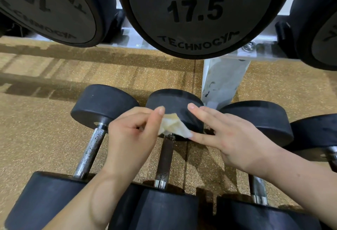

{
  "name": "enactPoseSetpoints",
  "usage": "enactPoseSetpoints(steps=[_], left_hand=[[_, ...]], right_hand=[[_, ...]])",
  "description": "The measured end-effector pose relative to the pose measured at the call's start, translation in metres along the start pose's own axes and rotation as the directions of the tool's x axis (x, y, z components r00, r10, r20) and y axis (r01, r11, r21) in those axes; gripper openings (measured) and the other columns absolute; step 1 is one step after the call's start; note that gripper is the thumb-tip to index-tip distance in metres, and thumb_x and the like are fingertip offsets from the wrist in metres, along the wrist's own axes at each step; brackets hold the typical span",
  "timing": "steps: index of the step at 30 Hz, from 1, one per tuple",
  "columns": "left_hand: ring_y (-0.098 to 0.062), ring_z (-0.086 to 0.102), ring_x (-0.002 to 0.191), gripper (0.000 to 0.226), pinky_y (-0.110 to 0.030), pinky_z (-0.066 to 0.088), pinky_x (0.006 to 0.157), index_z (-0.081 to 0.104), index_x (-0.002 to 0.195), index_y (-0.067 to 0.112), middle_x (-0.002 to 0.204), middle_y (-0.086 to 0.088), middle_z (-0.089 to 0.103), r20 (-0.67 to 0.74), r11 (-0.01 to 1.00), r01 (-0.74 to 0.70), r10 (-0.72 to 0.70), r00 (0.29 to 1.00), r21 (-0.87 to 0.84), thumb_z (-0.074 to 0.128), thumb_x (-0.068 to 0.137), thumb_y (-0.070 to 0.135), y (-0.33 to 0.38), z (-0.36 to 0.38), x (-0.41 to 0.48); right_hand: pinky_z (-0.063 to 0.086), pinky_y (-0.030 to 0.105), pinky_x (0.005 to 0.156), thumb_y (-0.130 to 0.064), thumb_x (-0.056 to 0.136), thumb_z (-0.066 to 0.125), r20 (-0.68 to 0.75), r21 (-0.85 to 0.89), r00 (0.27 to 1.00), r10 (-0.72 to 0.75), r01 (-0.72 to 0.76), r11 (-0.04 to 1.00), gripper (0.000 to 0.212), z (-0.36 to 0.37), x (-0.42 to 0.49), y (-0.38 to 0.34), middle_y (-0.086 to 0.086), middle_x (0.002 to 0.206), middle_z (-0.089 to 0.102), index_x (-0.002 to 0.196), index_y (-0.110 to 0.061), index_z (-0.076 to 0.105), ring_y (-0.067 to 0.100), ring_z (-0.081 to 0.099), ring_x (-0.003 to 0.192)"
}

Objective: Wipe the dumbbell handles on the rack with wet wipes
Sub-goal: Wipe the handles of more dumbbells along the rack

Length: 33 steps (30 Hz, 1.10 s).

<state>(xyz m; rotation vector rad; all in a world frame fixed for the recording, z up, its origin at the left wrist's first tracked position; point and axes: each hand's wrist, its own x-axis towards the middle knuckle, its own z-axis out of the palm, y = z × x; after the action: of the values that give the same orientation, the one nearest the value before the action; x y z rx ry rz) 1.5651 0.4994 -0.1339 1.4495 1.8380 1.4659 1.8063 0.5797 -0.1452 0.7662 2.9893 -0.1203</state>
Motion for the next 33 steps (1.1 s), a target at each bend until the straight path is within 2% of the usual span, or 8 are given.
enactPoseSetpoints(steps=[5, 10, 15, 18, 22, 26, 29, 33], left_hand=[[-0.007, 0.068, 0.086, 0.028, -0.025, 0.054, 0.071, 0.07, 0.083, 0.031, 0.094, 0.011, 0.072, 0.126, 0.978, 0.206, -0.208, 0.97, 0.033, 0.088, 0.078, 0.01, 0.0, -0.011, 0.0], [-0.018, 0.068, 0.08, 0.051, -0.035, 0.059, 0.07, 0.07, 0.11, 0.029, 0.09, -0.003, 0.069, 0.43, 0.849, 0.455, -0.317, 0.845, -0.27, 0.08, 0.079, -0.011, 0.016, -0.002, -0.008], [-0.035, 0.072, 0.099, 0.08, -0.039, 0.061, 0.085, 0.062, 0.136, 0.023, 0.109, -0.022, 0.071, 0.55, 0.607, 0.677, -0.425, 0.719, -0.416, 0.087, 0.068, -0.011, 0.016, 0.001, -0.009], [-0.038, 0.066, 0.117, 0.063, -0.046, 0.055, 0.098, 0.062, 0.137, 0.009, 0.13, -0.027, 0.066, 0.753, 0.39, 0.848, -0.415, 0.51, -0.36, 0.08, 0.077, 0.004, 0.011, -0.003, -0.013], [-0.031, 0.073, 0.098, 0.035, -0.039, 0.063, 0.076, 0.076, 0.117, 0.006, 0.117, -0.022, 0.072, 0.861, 0.154, 0.941, -0.382, 0.337, -0.3, 0.077, 0.082, 0.013, 0.006, -0.01, -0.019], [-0.03, 0.072, 0.094, 0.036, -0.039, 0.055, 0.08, 0.076, 0.118, 0.005, 0.116, -0.02, 0.073, 0.811, 0.143, 0.949, -0.493, 0.314, -0.281, 0.078, 0.082, 0.013, 0.001, -0.021, -0.012], [-0.027, 0.075, 0.098, 0.026, -0.032, 0.06, 0.084, 0.076, 0.114, 0.001, 0.111, -0.016, 0.077, 0.591, 0.323, 0.888, -0.663, 0.459, -0.326, 0.067, 0.09, 0.007, -0.004, -0.036, 0.001], [-0.004, 0.063, 0.068, 0.014, -0.018, 0.046, 0.059, 0.078, 0.092, 0.021, 0.072, 0.007, 0.075, 0.181, 0.757, 0.632, -0.653, 0.735, 0.167, 0.067, 0.099, 0.018, -0.024, -0.045, 0.002]], right_hand=[[0.06, 0.042, 0.094, -0.008, 0.082, 0.069, -0.191, 0.254, 0.964, 0.186, -0.135, 0.958, 0.056, 0.004, -0.007, 0.005, -0.002, 0.157, 0.049, 0.131, -0.035, 0.071, 0.015, 0.058, 0.132], [0.047, 0.026, 0.109, -0.046, 0.069, 0.087, 0.229, 0.938, 0.879, 0.418, -0.314, 0.148, 0.076, -0.029, 0.025, -0.026, -0.021, 0.136, 0.065, 0.14, -0.038, 0.061, -0.006, 0.058, 0.127], [0.057, 0.028, 0.082, -0.018, 0.081, 0.083, 0.296, 0.955, 0.872, 0.389, -0.277, -0.106, 0.019, -0.033, 0.031, -0.026, 0.013, 0.094, 0.078, 0.098, -0.01, 0.077, 0.018, 0.074, 0.088], [0.054, 0.029, 0.074, -0.015, 0.092, 0.076, 0.293, 0.956, 0.872, 0.392, -0.267, -0.122, 0.005, -0.031, 0.032, -0.029, 0.021, 0.085, 0.071, 0.09, -0.012, 0.073, 0.022, 0.067, 0.078], [0.052, 0.044, 0.082, -0.026, 0.091, 0.08, 0.275, 0.96, 0.875, 0.398, -0.268, -0.075, 0.014, -0.029, 0.039, -0.036, 0.042, 0.096, 0.06, 0.091, -0.014, 0.073, 0.029, 0.061, 0.082], [0.056, 0.032, 0.068, -0.026, 0.097, 0.072, 0.209, 0.959, 0.802, 0.559, -0.281, 0.044, 0.011, -0.027, 0.046, -0.038, 0.016, 0.083, 0.072, 0.091, -0.016, 0.072, 0.015, 0.065, 0.066], [0.045, 0.009, 0.075, -0.031, 0.101, 0.062, -0.095, 0.791, 0.774, 0.626, -0.323, 0.52, 0.007, -0.023, 0.05, -0.032, -0.014, 0.094, 0.064, 0.107, -0.03, 0.067, -0.001, 0.057, 0.078], [0.041, 0.04, 0.115, -0.053, 0.099, 0.059, -0.114, 0.394, 0.915, 0.386, -0.315, 0.863, 0.055, -0.009, 0.064, -0.021, -0.005, 0.157, 0.042, 0.15, -0.036, 0.05, 0.018, 0.04, 0.142]])
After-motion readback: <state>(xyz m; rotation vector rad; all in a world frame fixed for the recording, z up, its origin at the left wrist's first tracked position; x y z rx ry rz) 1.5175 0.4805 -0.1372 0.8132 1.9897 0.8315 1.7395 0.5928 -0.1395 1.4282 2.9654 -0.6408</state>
